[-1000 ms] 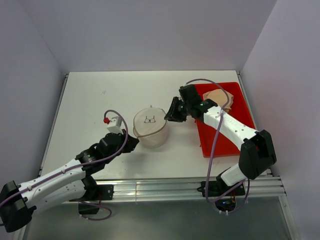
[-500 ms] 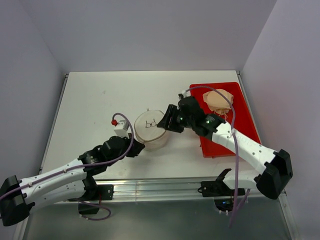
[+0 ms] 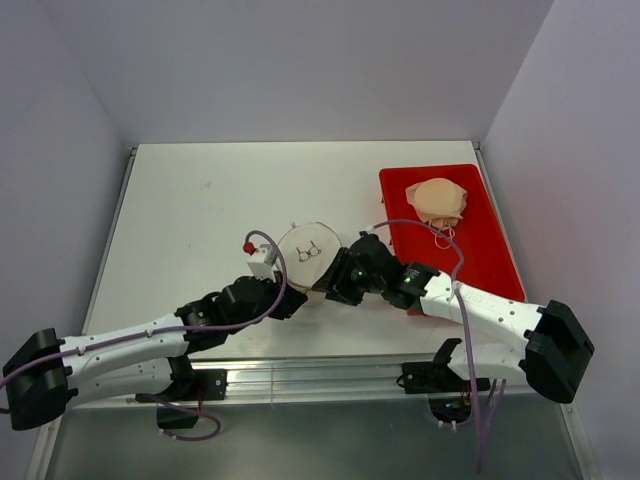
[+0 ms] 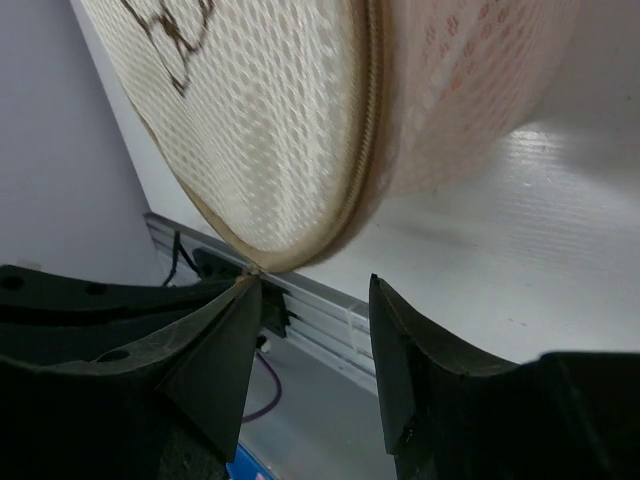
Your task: Place the bra in the laundry bag and zip it closed
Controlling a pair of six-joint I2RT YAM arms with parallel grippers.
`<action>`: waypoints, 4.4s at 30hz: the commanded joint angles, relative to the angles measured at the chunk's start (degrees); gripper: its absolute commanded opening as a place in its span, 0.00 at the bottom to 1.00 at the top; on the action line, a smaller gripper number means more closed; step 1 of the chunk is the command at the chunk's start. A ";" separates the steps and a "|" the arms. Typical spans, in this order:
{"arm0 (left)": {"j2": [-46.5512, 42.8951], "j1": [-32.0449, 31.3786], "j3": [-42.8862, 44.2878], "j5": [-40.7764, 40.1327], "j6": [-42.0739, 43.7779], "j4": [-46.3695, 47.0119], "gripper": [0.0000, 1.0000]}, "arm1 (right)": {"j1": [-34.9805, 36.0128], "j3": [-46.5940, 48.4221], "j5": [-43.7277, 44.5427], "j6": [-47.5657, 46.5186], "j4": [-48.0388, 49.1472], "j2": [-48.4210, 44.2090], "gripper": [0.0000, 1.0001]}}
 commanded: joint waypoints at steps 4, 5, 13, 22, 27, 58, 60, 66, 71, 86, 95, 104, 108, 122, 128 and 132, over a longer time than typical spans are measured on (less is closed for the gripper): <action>1.49 -2.07 1.99 0.58 0.85 3.86 0.00 | 0.20 -1.64 2.83 5.27 6.87 -1.88 0.54; 1.49 -2.16 1.90 0.58 0.76 3.95 0.00 | 0.29 -1.90 3.36 5.45 7.05 -1.88 0.54; 1.31 -2.69 2.52 0.23 1.20 3.34 0.00 | 0.20 -1.82 2.75 5.89 9.24 0.93 0.40; 0.00 -2.60 2.17 -5.30 -1.08 -4.65 0.00 | -1.81 0.81 4.94 0.54 3.81 0.49 0.00; -3.17 1.26 0.68 -7.33 -2.93 -10.81 0.00 | -5.33 5.38 4.16 -7.97 -0.68 1.37 0.00; -8.82 15.42 1.82 0.14 0.76 -7.59 0.00 | -15.88 49.25 -9.74 -37.70 -15.36 34.07 0.22; -6.61 14.89 2.17 0.58 0.67 -5.90 0.00 | -15.62 48.90 -7.63 -37.27 -15.71 34.07 0.35; 0.07 14.37 3.48 2.43 1.29 0.52 0.00 | -14.13 42.14 0.45 -34.89 -14.67 26.87 0.60; 1.66 13.84 3.92 3.22 1.99 2.10 0.00 | -12.46 30.72 0.73 -28.76 -10.54 18.18 0.61; 7.55 8.57 5.42 4.01 3.05 6.94 0.00 | -4.72 14.97 4.68 -8.88 0.45 9.72 0.60; 9.13 6.81 7.00 3.04 3.57 7.03 0.00 | -4.10 11.89 4.86 -6.41 3.09 9.98 0.57; 9.75 6.28 6.65 2.87 3.66 6.24 0.00 | -4.19 12.50 4.59 -6.41 4.76 13.06 0.20; 6.77 6.28 4.46 1.56 3.49 4.22 0.00 | -5.42 13.47 4.95 -7.64 3.45 14.12 0.04; 1.94 8.82 1.39 -2.23 2.17 -2.20 0.00 | -12.36 17.51 -0.93 -18.60 1.08 13.68 0.00; -2.90 14.45 -1.08 -1.09 1.38 -3.87 0.00 | -16.67 23.13 -9.81 -31.78 -4.02 16.57 0.00; -4.58 17.43 -1.08 -1.79 1.38 -6.41 0.00 | -17.37 25.78 -11.83 -36.99 -6.22 19.03 0.00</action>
